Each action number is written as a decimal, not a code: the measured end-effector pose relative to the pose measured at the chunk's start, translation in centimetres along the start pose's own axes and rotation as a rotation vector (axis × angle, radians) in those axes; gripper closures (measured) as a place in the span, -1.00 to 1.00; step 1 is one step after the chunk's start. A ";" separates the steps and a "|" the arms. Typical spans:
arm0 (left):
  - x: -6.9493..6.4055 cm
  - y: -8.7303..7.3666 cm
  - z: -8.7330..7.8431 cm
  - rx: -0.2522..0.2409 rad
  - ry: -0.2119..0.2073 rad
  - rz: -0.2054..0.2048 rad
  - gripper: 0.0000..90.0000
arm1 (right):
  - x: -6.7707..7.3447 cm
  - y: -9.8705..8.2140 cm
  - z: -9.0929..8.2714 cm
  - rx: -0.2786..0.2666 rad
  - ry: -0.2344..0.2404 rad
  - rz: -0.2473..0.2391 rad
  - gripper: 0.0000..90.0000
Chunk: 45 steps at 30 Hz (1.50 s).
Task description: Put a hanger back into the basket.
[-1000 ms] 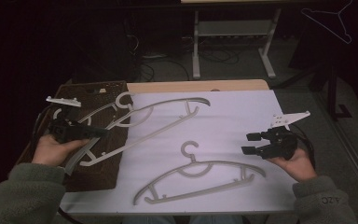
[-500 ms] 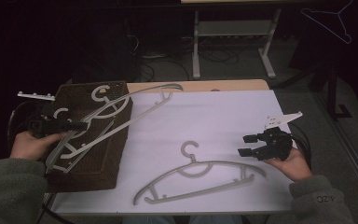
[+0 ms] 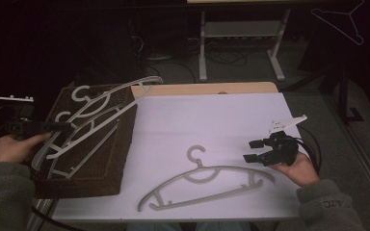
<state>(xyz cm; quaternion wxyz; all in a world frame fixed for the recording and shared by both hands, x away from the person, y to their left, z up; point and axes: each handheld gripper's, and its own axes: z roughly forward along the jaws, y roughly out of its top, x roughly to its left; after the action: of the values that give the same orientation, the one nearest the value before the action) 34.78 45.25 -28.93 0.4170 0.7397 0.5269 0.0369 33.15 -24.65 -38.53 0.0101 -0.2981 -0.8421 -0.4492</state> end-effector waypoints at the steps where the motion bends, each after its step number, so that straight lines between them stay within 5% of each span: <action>1: 0.4 -0.1 -0.1 0.002 0.004 -0.008 0.83 | 0.0 0.0 0.0 0.001 0.000 -0.001 -0.34; 22: 5.3 -3.0 -1.6 -0.059 0.112 -0.140 0.83 | -0.1 0.0 0.0 0.005 0.002 0.005 -0.35; 38: 6.5 -4.1 -2.2 -0.059 0.178 -0.161 0.83 | -0.1 0.0 0.1 0.010 0.003 0.005 -0.34; 45: 6.7 -4.1 -1.8 -0.021 0.212 -0.140 0.82 | -0.1 0.0 0.2 0.014 0.007 0.008 -0.34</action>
<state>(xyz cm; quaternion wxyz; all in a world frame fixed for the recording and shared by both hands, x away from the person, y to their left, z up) 33.77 52.10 -33.08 0.3682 0.6887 0.6179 0.0915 33.31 -24.52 -38.67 0.0168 -0.3000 -0.8439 -0.4445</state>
